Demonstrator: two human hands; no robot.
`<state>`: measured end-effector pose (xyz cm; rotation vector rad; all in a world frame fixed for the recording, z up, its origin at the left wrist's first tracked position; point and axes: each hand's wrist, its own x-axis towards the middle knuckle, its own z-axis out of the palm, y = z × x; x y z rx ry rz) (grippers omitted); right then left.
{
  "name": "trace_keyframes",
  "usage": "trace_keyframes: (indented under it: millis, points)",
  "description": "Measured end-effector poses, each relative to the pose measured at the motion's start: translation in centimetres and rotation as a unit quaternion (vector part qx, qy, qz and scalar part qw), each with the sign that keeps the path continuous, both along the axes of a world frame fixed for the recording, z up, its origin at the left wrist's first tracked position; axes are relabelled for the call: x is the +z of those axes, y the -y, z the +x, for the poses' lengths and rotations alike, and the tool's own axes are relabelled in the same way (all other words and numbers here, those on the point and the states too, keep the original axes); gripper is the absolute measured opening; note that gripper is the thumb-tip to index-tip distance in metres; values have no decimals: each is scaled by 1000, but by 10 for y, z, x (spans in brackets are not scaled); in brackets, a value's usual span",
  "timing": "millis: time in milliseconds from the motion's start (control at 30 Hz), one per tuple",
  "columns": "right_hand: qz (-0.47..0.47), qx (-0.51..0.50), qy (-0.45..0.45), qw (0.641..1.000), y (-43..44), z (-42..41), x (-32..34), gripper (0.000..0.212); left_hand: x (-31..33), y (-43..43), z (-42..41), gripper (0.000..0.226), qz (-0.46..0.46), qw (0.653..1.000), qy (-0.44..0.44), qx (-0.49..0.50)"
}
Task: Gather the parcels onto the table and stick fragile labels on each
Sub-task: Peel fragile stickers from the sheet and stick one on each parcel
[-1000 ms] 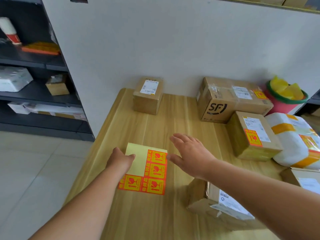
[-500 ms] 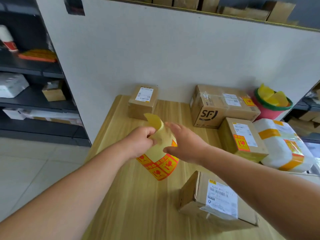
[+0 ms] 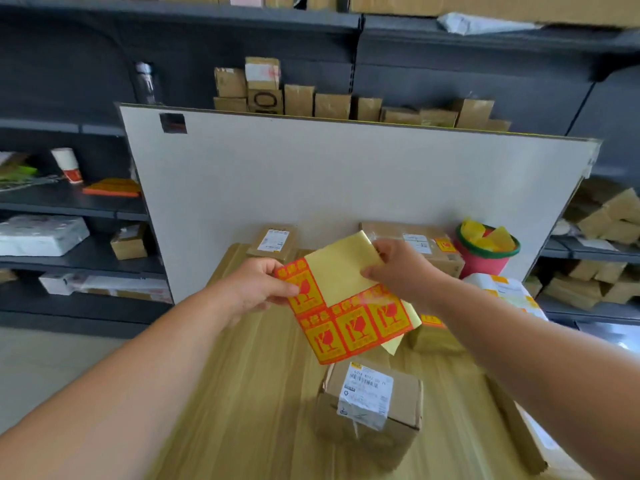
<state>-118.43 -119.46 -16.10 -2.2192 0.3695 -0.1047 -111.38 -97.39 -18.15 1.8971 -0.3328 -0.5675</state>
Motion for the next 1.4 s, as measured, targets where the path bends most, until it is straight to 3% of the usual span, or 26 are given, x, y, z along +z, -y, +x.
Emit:
trace_keyframes:
  millis: [167, 367, 433, 500, 567, 667, 767, 900, 1067, 1400]
  points:
    - [151, -64, 35, 986, 22, -30, 18, 24, 7, 27, -36, 25, -110, 990, -89, 5]
    - [189, -118, 83, 971, 38, -55, 42, 33, 47, 62, -60, 24, -158, 986, -26, 35]
    - [128, -148, 107, 975, 40, -61, 51, 52, 64, 67, -64, 23, -153, 986, 30, 51]
    - [-11, -178, 130, 975, 41, -65, 57, 76, 79, 71, -69, 23, -146, 985, 85, 47]
    - [-144, -197, 166, 956, 38, -72, 64, 85, 91, 78, -76, 25, -140, 981, 131, 32]
    - [-230, -139, 242, 932, 29, -88, 75, 64, 103, 87, -87, 23, -117, 976, 184, 3]
    - [-248, -63, 271, 928, 20, -101, 84, 35, 113, 95, -97, 26, -99, 972, 210, -26]
    - [-232, -53, 289, 927, 18, -105, 98, 15, 127, 101, -114, 27, -85, 964, 242, -69]
    - [-192, -52, 305, 931, 21, -106, 115, 13, 144, 104, -124, 27, -81, 950, 288, -94]
    - [-89, -55, 321, 941, 15, -106, 126, 6, 156, 112, -126, 11, -119, 939, 318, -47]
